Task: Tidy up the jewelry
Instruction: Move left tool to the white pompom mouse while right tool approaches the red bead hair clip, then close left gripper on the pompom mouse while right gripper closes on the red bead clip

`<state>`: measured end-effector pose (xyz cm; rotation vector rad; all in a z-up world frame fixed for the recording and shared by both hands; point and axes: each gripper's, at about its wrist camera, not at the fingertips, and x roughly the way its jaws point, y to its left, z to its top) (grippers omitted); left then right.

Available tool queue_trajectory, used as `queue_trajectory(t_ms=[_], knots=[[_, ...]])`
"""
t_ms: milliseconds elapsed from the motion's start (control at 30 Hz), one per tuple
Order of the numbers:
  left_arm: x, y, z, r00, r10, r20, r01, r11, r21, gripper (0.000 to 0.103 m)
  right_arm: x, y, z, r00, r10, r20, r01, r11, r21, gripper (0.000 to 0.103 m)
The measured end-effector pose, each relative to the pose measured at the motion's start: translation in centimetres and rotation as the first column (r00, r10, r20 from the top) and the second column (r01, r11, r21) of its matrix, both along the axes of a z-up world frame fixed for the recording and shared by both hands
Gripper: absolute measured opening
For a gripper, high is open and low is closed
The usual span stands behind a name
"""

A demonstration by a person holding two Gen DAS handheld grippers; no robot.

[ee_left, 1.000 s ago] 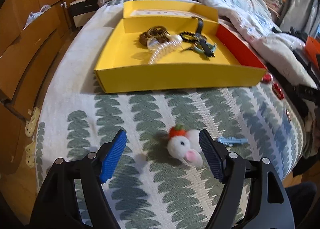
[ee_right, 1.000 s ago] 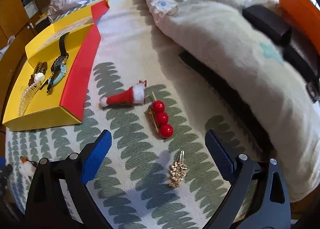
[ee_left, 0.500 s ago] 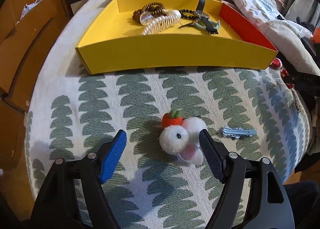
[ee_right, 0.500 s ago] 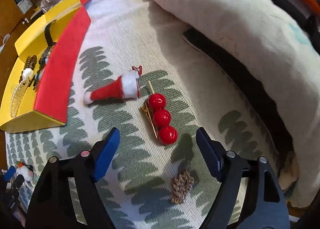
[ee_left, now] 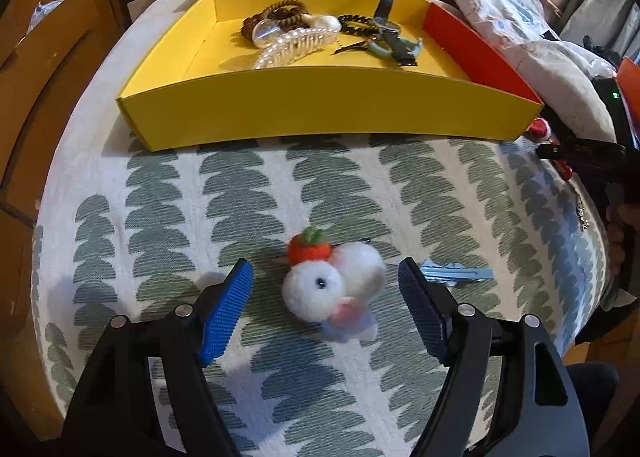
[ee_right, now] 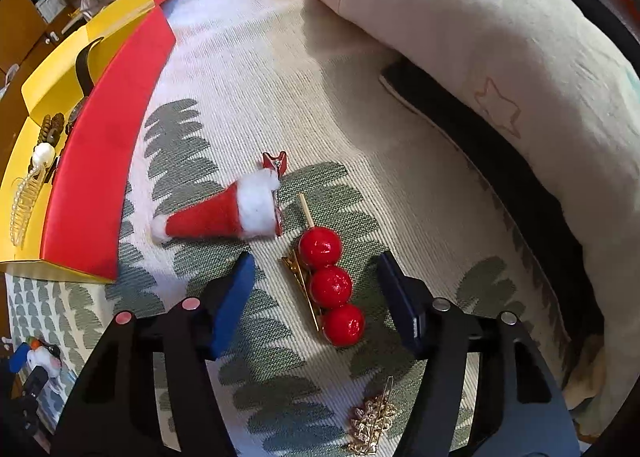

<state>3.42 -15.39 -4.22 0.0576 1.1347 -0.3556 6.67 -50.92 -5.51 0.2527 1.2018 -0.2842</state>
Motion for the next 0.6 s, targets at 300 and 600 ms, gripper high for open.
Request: queue_trajectory(t_ms=[300,600], knots=[[0.8,-0.4,-1.9,0.998,-0.006,-0.056,0.007,1.0,0.016,0.073,-0.1,0.0,0.2,1.0,-0.006,0.004,0.006,1.0,0.007,0.054],[1.0,-0.4,-2.0,0.999,-0.005,-0.04,0.007,0.999,0.042,0.053,-1.4,-0.3,0.9,0.999,-0.047,0.001,0.047,0.998,0.033,0.023]])
